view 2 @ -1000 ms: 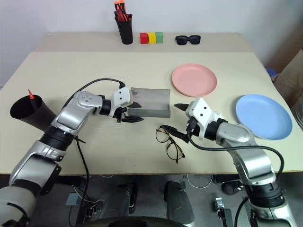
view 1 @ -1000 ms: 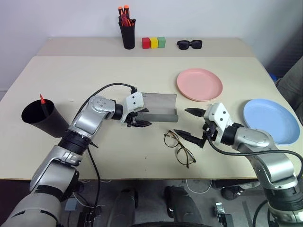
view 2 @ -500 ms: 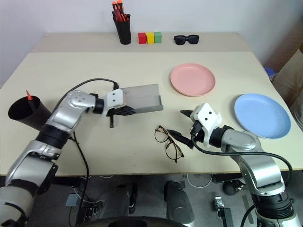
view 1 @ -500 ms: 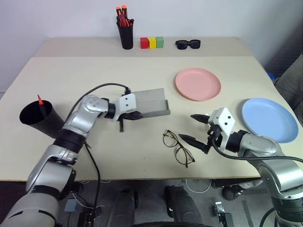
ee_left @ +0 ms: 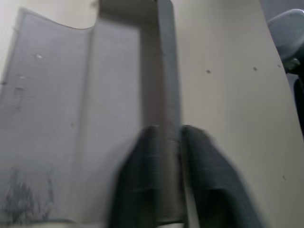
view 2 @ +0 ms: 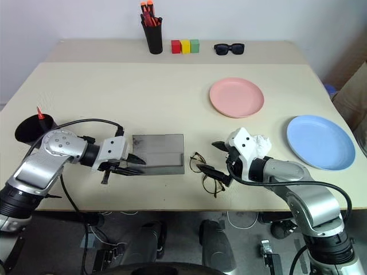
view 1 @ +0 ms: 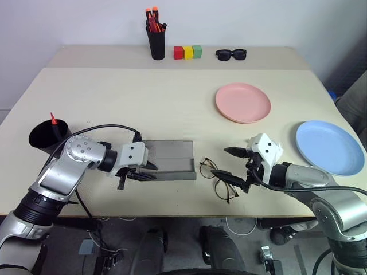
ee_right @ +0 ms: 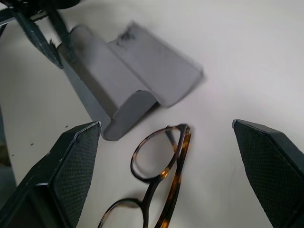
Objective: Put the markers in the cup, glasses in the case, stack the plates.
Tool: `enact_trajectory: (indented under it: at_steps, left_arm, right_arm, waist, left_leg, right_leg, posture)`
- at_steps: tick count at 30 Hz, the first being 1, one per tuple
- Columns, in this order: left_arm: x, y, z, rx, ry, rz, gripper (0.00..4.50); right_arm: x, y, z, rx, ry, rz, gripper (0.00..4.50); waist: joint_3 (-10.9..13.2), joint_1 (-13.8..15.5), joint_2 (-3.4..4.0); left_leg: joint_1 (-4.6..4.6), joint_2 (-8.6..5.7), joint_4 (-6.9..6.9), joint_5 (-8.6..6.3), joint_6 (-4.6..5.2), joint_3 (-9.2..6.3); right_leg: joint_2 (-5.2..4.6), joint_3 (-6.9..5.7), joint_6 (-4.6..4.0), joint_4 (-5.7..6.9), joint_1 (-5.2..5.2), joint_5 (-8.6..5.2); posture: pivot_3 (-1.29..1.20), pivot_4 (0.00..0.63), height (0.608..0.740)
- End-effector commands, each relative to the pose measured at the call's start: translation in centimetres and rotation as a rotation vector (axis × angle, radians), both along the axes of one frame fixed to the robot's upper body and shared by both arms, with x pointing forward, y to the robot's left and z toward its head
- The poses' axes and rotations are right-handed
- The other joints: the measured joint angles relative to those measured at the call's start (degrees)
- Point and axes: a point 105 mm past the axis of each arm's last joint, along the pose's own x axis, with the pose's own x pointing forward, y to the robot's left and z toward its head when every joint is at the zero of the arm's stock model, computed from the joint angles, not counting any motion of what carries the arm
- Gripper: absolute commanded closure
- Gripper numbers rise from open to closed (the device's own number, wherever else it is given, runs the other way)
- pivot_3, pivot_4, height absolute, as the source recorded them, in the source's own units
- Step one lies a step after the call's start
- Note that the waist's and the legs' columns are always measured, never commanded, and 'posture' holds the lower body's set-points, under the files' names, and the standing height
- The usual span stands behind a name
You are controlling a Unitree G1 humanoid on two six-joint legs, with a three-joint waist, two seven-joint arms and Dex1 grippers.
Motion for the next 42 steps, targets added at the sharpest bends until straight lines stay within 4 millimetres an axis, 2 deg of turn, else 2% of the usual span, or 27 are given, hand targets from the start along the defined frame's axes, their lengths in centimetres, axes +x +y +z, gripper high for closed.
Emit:
enact_trajectory:
  at_steps: [1,2,6,10,16,19,22,26,33,37,40,42]
  left_arm:
    - [0.9,-0.5,1.2,-0.027,-0.139,0.001,1.55]
    - [1.2,-0.6,1.5,-0.042,-0.16,0.013,1.09]
    - [1.2,-1.6,3.2,-0.189,-0.166,0.056,1.09]
    - [-0.9,-1.6,2.5,-0.218,-0.138,0.036,1.09]
    - [-3.1,-0.9,1.5,-0.219,-0.095,0.077,1.09]
    - [-3.9,-0.8,1.5,-0.236,-0.077,0.104,1.06]
    - [-4.5,-0.7,1.2,-0.239,-0.062,0.125,1.06]
    - [-4.6,-0.6,1.0,-0.238,-0.052,0.151,1.06]
    - [-4.3,-0.2,1.0,-0.248,-0.059,0.202,1.06]
    - [-4.2,0.7,1.2,-0.278,-0.064,0.287,1.06]
    - [-3.9,2.4,1.3,-0.34,-0.076,0.411,1.06]
    - [-3.9,3.2,1.2,-0.393,-0.069,0.488,1.06]
  right_arm:
    - [0.0,-0.3,0.4,-0.029,0.011,-0.001,0.0]
    - [-0.1,-0.4,0.4,-0.032,0.021,-0.001,0.0]
    - [-0.4,-0.8,-0.3,-0.071,0.075,-0.009,0.0]
    - [-0.7,-0.8,-1.4,-0.116,0.12,-0.011,0.0]
    - [-0.7,0.0,-1.8,-0.098,0.142,-0.012,0.0]
    - [-0.1,-0.1,-1.9,-0.083,0.164,-0.05,0.84]
    - [0.0,-0.3,-2.4,-0.105,0.194,-0.064,2.24]
    - [-0.4,-0.3,-2.6,-0.119,0.22,-0.048,4.39]
    - [-0.3,-0.4,-1.6,-0.154,0.153,-0.029,4.46]
    - [0.2,0.0,0.4,-0.189,0.028,0.012,4.46]
    - [0.4,1.8,3.3,-0.172,-0.093,0.092,4.46]
    - [0.4,3.0,4.3,-0.175,-0.143,0.142,4.46]
  waist:
    - [0.0,0.01,0.0]
    - [0.0,0.02,0.0]
    - [0.0,0.01,0.0]
    - [-0.01,-0.38,0.01]
    - [0.0,-0.17,0.02]
    - [0.0,-0.08,0.02]
    - [0.0,0.01,0.02]
    - [0.0,-0.04,0.02]
    - [0.0,-0.04,0.01]
    - [0.0,-0.12,0.02]
    - [0.02,-0.48,0.07]
    - [0.02,-0.37,0.07]
  left_leg:
    - [0.0,0.0,0.0,0.0,0.0,0.0]
    - [0.0,0.0,0.0,0.0,0.0,0.0]
    - [-0.01,0.0,0.01,0.0,0.01,0.0]
    - [0.02,0.0,-0.01,-0.03,0.06,0.06]
    - [0.02,0.04,0.01,-0.06,0.11,0.07]
    - [0.02,0.05,0.02,-0.06,0.11,0.07]
    - [0.02,0.05,0.02,-0.06,0.11,0.08]
    - [0.02,0.04,0.01,-0.06,0.11,0.09]
    - [0.03,0.04,0.02,-0.06,0.11,0.11]
    - [0.03,0.04,0.02,-0.06,0.11,0.13]
    - [0.02,0.11,-0.01,-0.06,0.11,0.2]
    - [0.02,0.14,-0.03,-0.06,0.11,0.21]
  right_leg:
    - [0.01,0.0,0.0,0.0,0.0,0.0]
    - [0.01,0.0,0.0,0.0,0.0,0.0]
    - [0.01,0.0,0.01,0.01,0.0,0.01]
    - [0.0,0.01,0.02,0.0,-0.01,0.01]
    - [0.02,0.02,0.01,0.02,-0.02,0.0]
    - [-0.01,0.02,0.0,0.0,-0.01,0.0]
    - [-0.03,0.02,0.0,-0.01,-0.01,0.0]
    - [-0.02,0.02,0.0,-0.01,-0.02,-0.01]
    - [-0.01,0.02,-0.01,-0.01,-0.01,-0.01]
    - [-0.02,0.02,-0.01,-0.02,-0.02,-0.01]
    - [0.01,0.05,-0.02,0.0,-0.11,0.0]
    - [0.04,0.06,-0.03,0.03,-0.16,0.0]
  posture:
    - [0.0,0.15,0.74]
    - [0.0,0.15,0.74]
    - [0.0,0.15,0.74]
    - [0.0,0.15,0.74]
    - [0.0,0.15,0.74]
    - [0.0,0.15,0.74]
    - [0.0,0.15,0.74]
    - [0.0,0.15,0.74]
    - [0.0,0.15,0.74]
    - [0.0,0.15,0.74]
    - [0.0,0.15,0.74]
    - [0.0,0.15,0.74]
